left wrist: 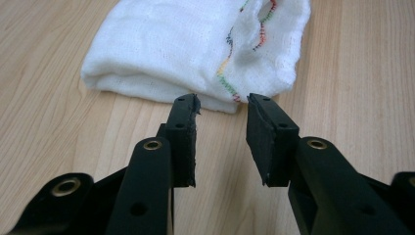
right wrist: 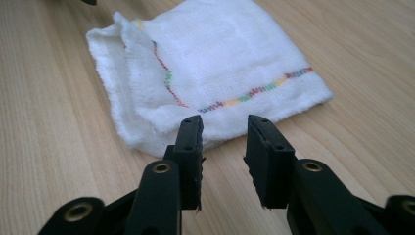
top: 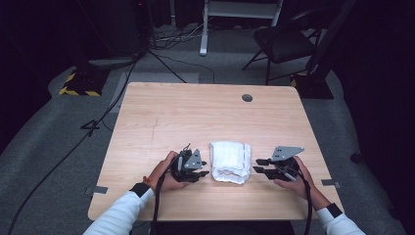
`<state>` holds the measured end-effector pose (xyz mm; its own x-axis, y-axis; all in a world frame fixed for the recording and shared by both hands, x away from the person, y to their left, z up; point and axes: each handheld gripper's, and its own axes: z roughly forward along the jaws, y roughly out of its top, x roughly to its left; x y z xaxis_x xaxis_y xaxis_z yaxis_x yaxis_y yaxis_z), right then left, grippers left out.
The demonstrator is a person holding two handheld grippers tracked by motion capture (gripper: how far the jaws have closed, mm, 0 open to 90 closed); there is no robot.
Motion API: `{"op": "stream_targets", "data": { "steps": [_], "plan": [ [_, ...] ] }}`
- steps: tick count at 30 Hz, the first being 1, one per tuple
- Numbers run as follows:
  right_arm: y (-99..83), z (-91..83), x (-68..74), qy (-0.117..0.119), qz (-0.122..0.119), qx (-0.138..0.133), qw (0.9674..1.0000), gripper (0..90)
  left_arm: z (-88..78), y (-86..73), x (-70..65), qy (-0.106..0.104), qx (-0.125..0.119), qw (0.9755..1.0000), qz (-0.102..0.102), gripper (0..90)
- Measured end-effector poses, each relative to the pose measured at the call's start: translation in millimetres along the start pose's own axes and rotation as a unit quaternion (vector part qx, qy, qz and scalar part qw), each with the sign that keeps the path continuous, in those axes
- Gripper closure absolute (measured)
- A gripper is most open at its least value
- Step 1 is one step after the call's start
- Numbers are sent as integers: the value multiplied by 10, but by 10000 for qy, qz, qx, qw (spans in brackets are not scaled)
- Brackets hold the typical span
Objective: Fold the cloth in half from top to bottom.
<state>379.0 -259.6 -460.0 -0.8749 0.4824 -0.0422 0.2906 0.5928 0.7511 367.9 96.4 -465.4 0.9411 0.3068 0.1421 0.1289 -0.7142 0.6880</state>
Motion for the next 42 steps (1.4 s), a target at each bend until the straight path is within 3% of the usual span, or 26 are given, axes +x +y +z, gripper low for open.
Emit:
{"op": "stream_targets", "data": {
  "steps": [4, 10, 14, 27, 32, 42],
  "plan": [
    [-4, -55, -33, -91, 75, -55, 9999, 633, -18, 0, 15, 144, 44, 9998, -136, 522],
    [17, -49, -56, -321, 72, 79, 9994, 486, -37, 13, 43, 439, 156, 9983, -356, 284],
    [3, -59, -73, -530, 89, 234, 9983, 390, -112, -31, 66, 598, 156, 9969, -491, 234],
    [-202, -325, -144, -1072, 205, 356, 9934, 302, -462, -365, 62, 1110, 471, 9906, -650, 193],
    [-340, -451, -182, -1305, 286, 420, 9901, 276, -564, -517, 59, 1223, 522, 9873, -864, 193],
    [-692, -639, -247, -1512, 688, 445, 9851, 269, -652, -772, 61, 1439, 708, 9811, -1081, 195]
  ]
}}
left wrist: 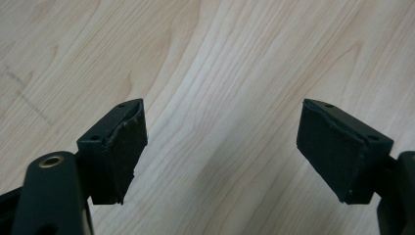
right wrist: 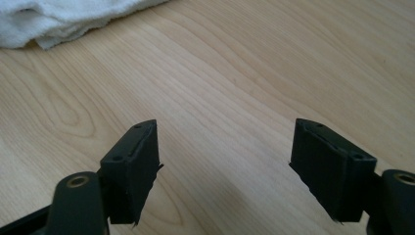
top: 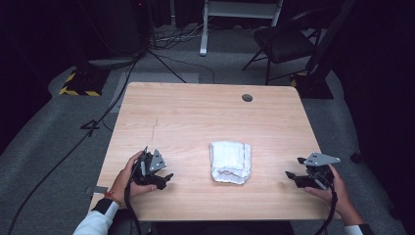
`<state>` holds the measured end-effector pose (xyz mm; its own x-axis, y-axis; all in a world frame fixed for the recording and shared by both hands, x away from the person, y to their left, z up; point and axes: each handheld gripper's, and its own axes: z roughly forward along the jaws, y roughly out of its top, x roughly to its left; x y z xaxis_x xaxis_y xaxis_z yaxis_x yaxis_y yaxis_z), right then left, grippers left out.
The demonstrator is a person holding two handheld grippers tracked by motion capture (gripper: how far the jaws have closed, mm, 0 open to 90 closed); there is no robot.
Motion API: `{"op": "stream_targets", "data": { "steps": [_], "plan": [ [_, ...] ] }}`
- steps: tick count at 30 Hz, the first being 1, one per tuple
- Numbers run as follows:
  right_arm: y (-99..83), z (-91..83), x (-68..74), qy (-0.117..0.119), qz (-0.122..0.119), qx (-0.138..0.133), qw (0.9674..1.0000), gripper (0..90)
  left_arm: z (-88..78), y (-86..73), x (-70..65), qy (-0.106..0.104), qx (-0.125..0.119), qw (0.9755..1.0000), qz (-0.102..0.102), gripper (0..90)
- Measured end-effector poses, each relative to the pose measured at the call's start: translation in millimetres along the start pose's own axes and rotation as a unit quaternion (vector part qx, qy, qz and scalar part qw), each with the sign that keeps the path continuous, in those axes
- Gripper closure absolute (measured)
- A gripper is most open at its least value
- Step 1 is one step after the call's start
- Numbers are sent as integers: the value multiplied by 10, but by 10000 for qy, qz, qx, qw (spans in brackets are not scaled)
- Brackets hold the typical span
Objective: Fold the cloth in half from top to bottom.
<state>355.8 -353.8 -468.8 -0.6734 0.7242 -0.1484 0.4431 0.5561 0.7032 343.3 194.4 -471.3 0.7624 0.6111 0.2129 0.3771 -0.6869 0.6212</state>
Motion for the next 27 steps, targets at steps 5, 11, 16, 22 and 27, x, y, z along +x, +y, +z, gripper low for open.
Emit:
{"op": "stream_targets", "data": {
  "steps": [5, 11, 16, 22, 27],
  "plan": [
    [-140, -22, -50, -93, 157, 37, 9998, 269, -10, -110, 36, 10, 34, 9999, -136, 195],
    [-261, -41, -80, -138, 340, 25, 9993, 266, -51, -247, 112, 41, 31, 9993, -359, 197],
    [-387, -50, -123, -126, 593, -16, 9982, 263, -96, -347, 166, 35, 4, 9985, -545, 197],
    [-494, -64, -163, -221, 844, -24, 9962, 258, -119, -461, 224, 7, -38, 9971, -764, 197],
    [-551, -78, -181, -280, 993, -62, 9946, 251, -131, -562, 267, -25, -33, 9955, -948, 196]
  ]
}}
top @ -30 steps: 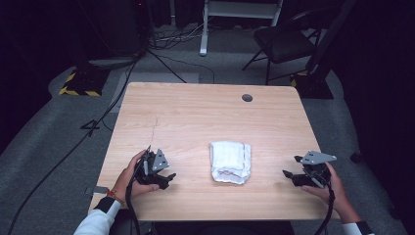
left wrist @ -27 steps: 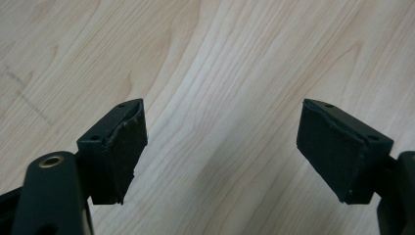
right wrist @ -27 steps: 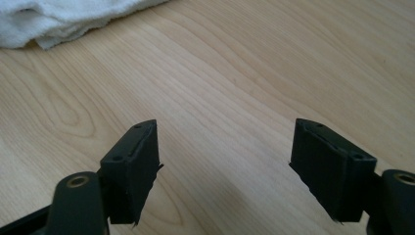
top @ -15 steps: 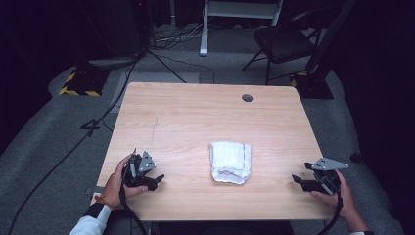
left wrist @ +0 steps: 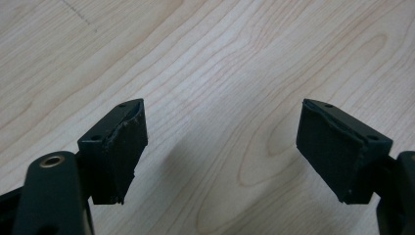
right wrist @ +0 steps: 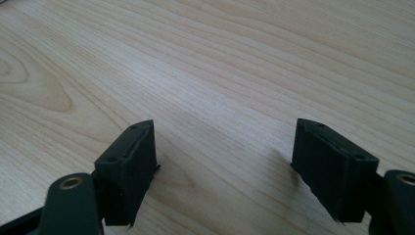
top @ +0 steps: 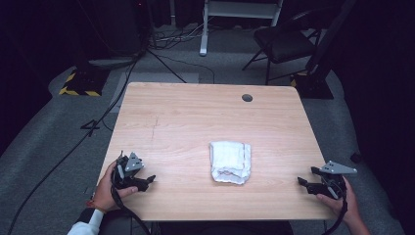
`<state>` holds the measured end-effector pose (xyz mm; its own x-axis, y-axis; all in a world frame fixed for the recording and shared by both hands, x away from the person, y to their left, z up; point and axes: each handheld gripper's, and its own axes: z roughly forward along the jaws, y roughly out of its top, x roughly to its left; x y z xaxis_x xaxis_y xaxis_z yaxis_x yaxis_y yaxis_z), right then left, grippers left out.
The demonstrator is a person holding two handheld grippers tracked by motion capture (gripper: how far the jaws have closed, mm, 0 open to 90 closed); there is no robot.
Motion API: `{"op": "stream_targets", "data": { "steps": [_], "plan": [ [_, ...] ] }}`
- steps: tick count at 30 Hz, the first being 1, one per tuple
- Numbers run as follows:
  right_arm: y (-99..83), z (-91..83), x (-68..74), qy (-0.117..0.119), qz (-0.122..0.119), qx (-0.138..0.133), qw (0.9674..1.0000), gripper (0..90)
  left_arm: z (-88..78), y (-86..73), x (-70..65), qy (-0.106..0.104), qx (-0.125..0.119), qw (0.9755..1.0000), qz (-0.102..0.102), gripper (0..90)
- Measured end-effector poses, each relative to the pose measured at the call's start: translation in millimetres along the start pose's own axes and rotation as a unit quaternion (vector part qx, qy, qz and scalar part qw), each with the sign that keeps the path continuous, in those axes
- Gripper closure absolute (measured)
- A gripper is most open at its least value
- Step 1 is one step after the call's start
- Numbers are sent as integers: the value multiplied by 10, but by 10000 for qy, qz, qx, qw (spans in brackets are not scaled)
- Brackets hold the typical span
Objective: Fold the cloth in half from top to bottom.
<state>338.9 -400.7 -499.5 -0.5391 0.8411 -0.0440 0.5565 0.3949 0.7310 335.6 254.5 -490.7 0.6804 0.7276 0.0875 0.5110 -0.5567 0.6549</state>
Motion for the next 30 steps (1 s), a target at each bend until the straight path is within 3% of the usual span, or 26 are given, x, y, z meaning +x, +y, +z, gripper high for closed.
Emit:
{"op": "stream_targets", "data": {
  "steps": [2, 8, 30],
  "plan": [
    [-14, -3, -13, -53, 65, -25, 10000, 238, -4, -45, 26, 74, 32, 9999, -68, 195],
    [-51, 4, -46, -80, 338, -83, 9994, 213, -2, -205, 106, -183, -207, 9982, -530, 191],
    [-52, 6, -44, -90, 347, -82, 9993, 207, -1, -217, 86, -121, -241, 9976, -630, 187]
  ]
}}
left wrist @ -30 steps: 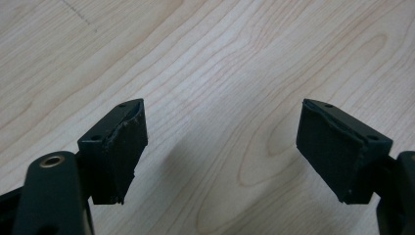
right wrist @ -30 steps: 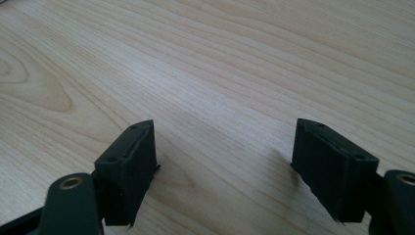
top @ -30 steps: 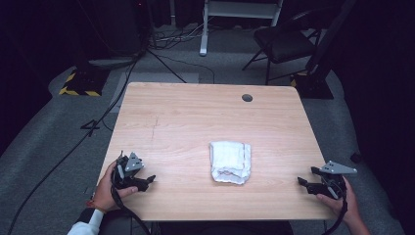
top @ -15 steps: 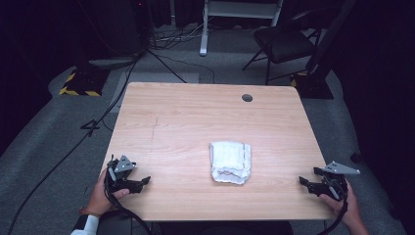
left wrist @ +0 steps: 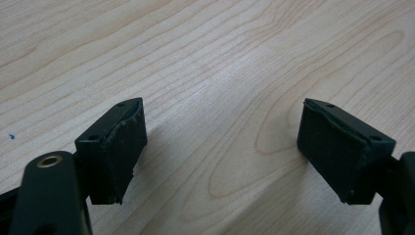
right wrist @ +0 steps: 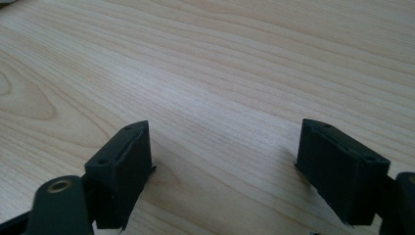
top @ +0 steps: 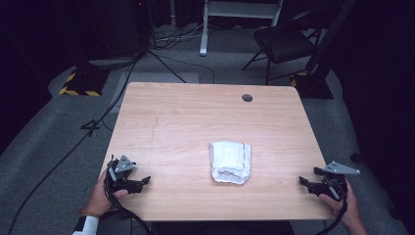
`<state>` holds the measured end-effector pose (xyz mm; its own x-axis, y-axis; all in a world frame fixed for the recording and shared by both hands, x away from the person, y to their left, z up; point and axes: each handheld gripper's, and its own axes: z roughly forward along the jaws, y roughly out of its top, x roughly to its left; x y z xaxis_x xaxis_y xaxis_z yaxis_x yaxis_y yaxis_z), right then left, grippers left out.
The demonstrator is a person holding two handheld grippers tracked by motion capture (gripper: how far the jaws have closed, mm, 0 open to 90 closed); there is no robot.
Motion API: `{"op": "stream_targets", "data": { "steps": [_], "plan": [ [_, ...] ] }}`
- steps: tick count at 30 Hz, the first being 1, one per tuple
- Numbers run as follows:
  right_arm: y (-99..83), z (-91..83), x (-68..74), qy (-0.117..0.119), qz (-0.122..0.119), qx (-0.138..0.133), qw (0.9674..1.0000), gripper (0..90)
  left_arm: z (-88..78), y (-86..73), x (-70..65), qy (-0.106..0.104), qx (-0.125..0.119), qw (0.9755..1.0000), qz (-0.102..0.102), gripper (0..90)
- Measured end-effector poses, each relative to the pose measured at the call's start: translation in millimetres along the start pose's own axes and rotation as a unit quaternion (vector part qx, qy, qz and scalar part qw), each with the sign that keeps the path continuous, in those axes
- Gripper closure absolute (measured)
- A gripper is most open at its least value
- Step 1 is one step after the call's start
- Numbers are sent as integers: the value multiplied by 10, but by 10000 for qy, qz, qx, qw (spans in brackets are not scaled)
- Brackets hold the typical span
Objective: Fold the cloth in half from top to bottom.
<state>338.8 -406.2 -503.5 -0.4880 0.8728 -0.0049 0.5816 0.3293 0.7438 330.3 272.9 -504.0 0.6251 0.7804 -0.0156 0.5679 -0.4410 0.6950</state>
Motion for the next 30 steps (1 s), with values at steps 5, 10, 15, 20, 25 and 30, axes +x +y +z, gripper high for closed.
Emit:
{"op": "stream_targets", "data": {
  "steps": [5, 10, 15, 20, 25, 30],
  "plan": [
    [5, 6, -5, -13, 8, 7, 10000, 203, -2, 2, 1, 3, 14, 10000, 3, 187],
    [9, 10, -6, -24, 27, 10, 10000, 201, -2, 2, 1, 2, 13, 10000, 1, 187],
    [9, 10, -7, -23, 23, 9, 10000, 201, -2, 2, 2, -2, 13, 10000, -2, 187],
    [10, 11, -8, -21, 19, 7, 10000, 201, -2, 4, 3, -1, 22, 10000, -7, 187],
    [10, 11, -8, -21, 21, 8, 10000, 201, -3, 4, 3, -1, 24, 10000, -10, 187],
    [10, 11, -8, -20, 20, 6, 10000, 201, -3, 4, 4, 2, 24, 10000, -5, 187]
  ]
}}
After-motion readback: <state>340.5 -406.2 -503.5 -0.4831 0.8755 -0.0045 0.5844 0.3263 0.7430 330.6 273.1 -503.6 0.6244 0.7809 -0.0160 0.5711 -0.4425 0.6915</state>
